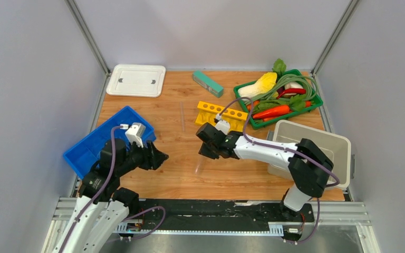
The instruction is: Organize the chemistry lab equipment
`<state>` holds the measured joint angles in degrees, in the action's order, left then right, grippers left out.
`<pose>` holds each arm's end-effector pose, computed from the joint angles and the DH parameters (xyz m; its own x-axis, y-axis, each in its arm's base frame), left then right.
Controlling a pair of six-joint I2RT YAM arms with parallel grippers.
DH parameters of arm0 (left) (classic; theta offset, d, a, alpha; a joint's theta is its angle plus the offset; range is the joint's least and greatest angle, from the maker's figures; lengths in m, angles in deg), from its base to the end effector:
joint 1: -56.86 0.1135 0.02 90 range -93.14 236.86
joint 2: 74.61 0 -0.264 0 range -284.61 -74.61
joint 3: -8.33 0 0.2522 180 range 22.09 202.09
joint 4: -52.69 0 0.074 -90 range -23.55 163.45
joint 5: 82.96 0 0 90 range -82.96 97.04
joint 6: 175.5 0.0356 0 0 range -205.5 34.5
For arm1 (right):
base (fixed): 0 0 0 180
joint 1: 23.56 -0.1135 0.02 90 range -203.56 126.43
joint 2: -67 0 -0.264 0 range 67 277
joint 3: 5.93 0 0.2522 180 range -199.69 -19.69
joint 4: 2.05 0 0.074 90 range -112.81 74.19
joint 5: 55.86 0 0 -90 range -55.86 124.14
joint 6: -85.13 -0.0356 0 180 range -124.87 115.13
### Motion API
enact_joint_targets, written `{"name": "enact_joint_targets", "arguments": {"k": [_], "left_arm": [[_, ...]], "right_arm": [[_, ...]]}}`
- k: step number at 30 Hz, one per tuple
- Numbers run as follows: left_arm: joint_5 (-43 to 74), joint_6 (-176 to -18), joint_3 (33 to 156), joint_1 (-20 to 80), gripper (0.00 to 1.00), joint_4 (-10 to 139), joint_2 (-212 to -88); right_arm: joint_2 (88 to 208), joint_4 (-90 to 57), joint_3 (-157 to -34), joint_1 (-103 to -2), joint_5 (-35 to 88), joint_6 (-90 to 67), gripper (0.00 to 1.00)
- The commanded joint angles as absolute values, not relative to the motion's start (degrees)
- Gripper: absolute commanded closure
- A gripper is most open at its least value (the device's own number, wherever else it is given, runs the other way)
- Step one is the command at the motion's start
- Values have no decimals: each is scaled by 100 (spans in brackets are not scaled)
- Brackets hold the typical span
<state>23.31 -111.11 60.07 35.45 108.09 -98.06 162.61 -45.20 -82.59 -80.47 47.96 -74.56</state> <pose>0.0859 -0.0444 0.2888 -0.6344 -0.1969 -0.7475 0.3420 0.7957 -0.4999 0.1901 0.2761 0.1984 -0.8732 0.3280 -0.3604 0.1913 0.9109 0.3656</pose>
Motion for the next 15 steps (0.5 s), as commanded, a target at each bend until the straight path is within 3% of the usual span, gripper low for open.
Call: {"name": "enact_joint_targets", "arguments": {"k": [1, 8, 15], "left_arm": [[3260, -11406, 5884, 3515, 38, 9933, -10150], [4077, -11872, 5462, 3515, 38, 8545, -10853], [4535, -11995, 5531, 3523, 41, 8131, -11504]], "right_arm": [[15665, -3604, -8262, -7999, 4900, -6535, 87], [15139, -3041, -8122, -8008, 4531, -6060, 87], [14506, -2408, -7920, -7999, 4109, -5989, 85]]}}
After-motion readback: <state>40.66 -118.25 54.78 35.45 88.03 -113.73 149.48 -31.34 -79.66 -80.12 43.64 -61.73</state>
